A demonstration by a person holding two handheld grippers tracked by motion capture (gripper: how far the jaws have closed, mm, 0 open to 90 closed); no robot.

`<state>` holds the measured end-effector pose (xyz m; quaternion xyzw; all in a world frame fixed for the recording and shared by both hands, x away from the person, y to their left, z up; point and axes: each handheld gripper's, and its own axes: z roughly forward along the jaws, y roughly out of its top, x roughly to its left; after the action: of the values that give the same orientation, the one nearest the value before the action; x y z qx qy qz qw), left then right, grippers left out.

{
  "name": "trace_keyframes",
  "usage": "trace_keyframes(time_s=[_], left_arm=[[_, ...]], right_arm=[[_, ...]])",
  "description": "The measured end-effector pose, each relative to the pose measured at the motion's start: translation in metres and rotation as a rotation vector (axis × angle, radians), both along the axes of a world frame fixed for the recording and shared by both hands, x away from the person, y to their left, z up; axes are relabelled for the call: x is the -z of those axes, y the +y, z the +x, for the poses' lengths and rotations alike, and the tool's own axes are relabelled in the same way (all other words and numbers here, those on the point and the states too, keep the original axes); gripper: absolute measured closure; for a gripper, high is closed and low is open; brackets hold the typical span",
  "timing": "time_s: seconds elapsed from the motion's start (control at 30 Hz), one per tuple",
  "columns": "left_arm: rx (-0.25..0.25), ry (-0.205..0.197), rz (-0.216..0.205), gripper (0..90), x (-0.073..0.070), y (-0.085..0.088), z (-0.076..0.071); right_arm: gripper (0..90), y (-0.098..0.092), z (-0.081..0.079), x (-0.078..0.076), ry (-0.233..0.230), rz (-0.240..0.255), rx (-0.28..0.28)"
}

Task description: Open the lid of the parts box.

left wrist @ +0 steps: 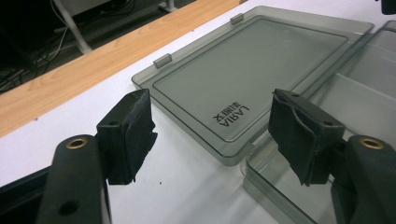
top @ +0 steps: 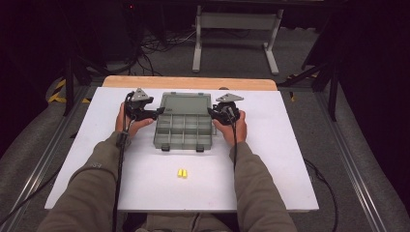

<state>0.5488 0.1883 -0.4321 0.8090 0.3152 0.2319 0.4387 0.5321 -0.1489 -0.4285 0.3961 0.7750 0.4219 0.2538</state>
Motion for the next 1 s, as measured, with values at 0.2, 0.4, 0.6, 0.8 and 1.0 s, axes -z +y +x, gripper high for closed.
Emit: trace_keyframes(time_s=[0.2, 0.4, 0.6, 0.8, 1.0], left_arm=[[0.035, -0.032, 0.034, 30.9, -0.009, 0.001, -0.010], [0.066, -0.064, 0.057, 30.2, -0.016, 0.001, -0.021], [0.088, -0.088, 0.067, 29.1, -0.021, 0.001, -0.030], [0.113, -0.114, 0.084, 28.1, -0.022, 0.000, -0.041], [0.128, -0.134, 0.073, 27.5, -0.023, 0.002, -0.052]], right_arm=[[67.9, -0.003, -0.011, -0.008, -0.026, 0.005, -0.047], [67.6, -0.008, -0.019, -0.015, -0.047, 0.001, -0.064], [64.9, -0.011, -0.028, -0.019, -0.067, -0.005, -0.080], [62.4, -0.011, -0.037, -0.022, -0.085, -0.009, -0.103], [59.4, -0.011, -0.047, -0.024, -0.106, -0.013, -0.124]])
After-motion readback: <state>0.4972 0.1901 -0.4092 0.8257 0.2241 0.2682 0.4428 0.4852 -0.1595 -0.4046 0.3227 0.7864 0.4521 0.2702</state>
